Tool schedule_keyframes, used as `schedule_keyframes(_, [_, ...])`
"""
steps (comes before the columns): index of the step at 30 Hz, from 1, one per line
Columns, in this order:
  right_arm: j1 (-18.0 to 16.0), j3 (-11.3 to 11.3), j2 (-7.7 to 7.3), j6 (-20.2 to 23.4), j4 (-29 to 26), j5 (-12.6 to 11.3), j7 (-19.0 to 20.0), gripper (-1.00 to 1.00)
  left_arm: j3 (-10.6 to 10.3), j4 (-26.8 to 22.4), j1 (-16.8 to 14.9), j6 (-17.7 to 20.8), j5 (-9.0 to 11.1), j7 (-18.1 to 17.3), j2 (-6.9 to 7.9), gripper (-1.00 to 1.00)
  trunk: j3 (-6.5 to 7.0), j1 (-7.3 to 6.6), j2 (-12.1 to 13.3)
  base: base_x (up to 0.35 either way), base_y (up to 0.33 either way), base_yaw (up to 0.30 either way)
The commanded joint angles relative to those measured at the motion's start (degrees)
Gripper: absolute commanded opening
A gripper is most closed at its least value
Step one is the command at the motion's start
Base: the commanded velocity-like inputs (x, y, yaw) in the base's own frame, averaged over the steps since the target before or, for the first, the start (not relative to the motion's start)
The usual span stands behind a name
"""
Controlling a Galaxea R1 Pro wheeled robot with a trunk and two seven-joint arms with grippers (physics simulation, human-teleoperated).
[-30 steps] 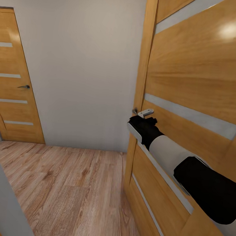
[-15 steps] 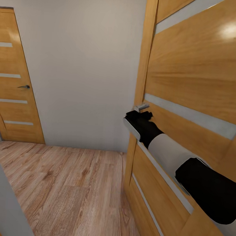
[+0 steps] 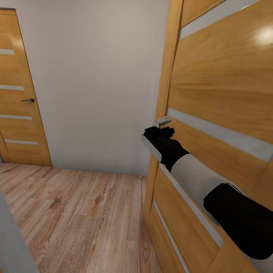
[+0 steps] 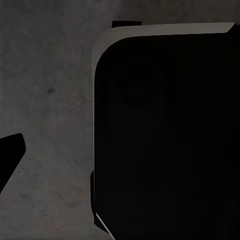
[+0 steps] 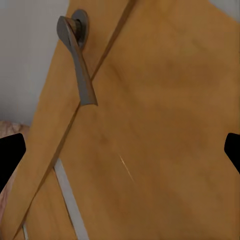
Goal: Move the two storage containers from the living room to the garage. In the garage, place one container on the floor and stack the other container on top of it (either order is fine).
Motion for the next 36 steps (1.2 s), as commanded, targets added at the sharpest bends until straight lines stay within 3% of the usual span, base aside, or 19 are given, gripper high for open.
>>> schedule_keyframes(1, [-0.1,0.3,0.00,0.2,0.0,-0.5,-0.5,1.00,0.1,-0.1,0.0,-0.1,0.1,0.1,0.00,1.00,-0.06,0.00,0.0,0.000,0.000,0.000])
schedule_keyframes(16, [0.1,0.3,0.00,-0.4,0.7,-0.5,-0.4,1.00,0.1,-0.1,0.0,-0.1,0.1,0.1,0.00,1.00,-0.06,0.00,0.0,0.000,0.000,0.000])
schedule_keyframes(26, [0.1,0.6,0.00,-6.9,14.4,0.4,0.1,1.00,0.1,-0.1,0.0,-0.1,0.1,0.1,0.00,1.00,-0.06,0.00,0.0,0.000,0.000,0.000])
schedule_keyframes(36, [0.0,0.5,0.00,-7.5,15.9,0.4,0.3,1.00,0.1,-0.1,0.0,-0.1,0.1,0.1,0.00,1.00,-0.06,0.00,0.0,0.000,0.000,0.000])
